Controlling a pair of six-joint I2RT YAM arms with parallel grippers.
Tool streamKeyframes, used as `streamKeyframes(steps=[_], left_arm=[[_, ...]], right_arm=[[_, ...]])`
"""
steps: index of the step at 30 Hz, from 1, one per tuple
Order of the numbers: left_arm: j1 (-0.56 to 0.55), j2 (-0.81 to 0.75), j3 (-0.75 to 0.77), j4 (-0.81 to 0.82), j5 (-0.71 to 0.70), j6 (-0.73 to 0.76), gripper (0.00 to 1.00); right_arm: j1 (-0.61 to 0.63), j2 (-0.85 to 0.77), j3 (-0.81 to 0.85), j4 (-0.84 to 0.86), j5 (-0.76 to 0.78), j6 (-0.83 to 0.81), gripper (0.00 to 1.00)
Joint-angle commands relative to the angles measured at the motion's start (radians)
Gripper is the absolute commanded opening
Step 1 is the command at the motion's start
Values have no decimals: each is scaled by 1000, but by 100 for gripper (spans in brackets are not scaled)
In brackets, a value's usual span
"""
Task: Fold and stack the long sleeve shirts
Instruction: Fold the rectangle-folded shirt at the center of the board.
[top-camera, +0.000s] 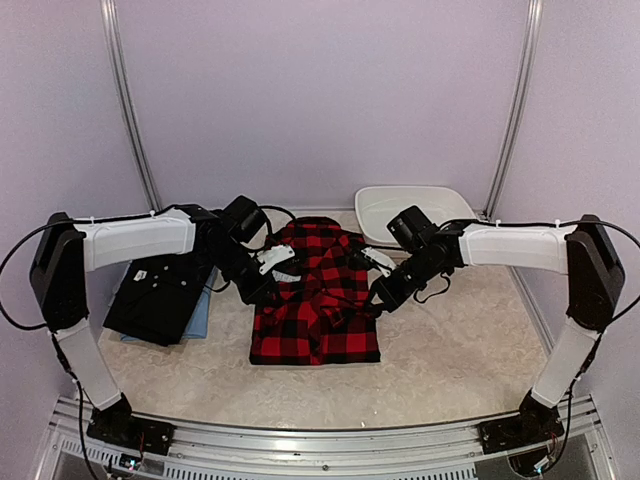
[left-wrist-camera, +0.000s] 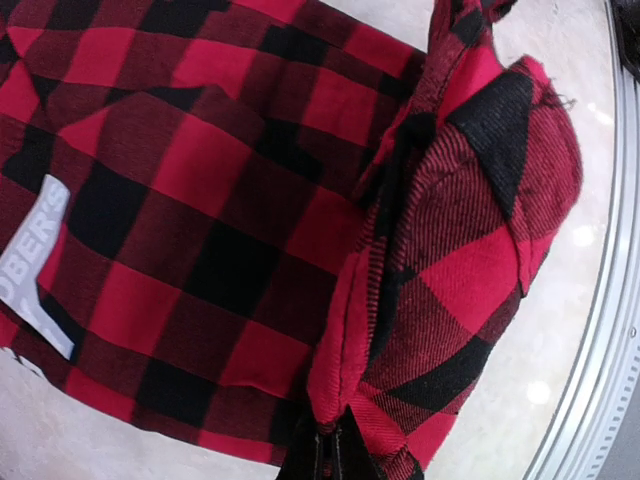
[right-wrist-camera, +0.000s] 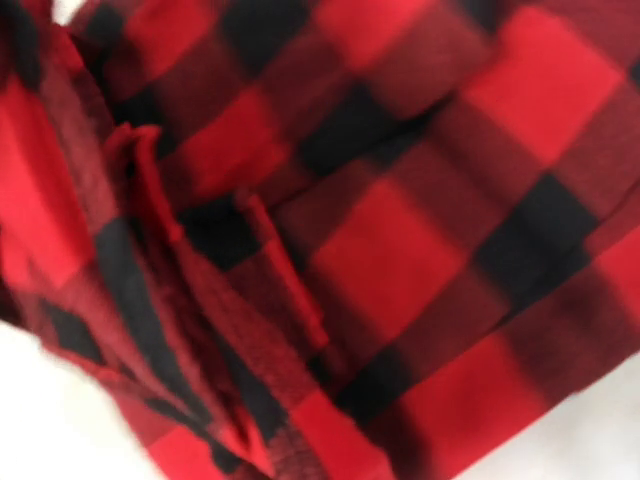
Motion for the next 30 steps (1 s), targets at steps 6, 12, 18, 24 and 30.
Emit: streamKeyframes(steps=[6,12,18,24,30], left_arm=[[151,271,248,-13,28,9,0],[166,346,263,13,10,-19,0],[167,356,259,64,-5,-57,2],[166,313,225,111,-51,-90,23],[168,221,187,152,-124,-123,40]], right_arm=[[-99,294,317,-105,-105,-87,0],[-114,369,407,-138,-99,-91,0],[-120,391,424,-144,-70,-72,11],[-123,367,426,-138,10,-49,46],[-125,305,417,-106,84,-26,57]])
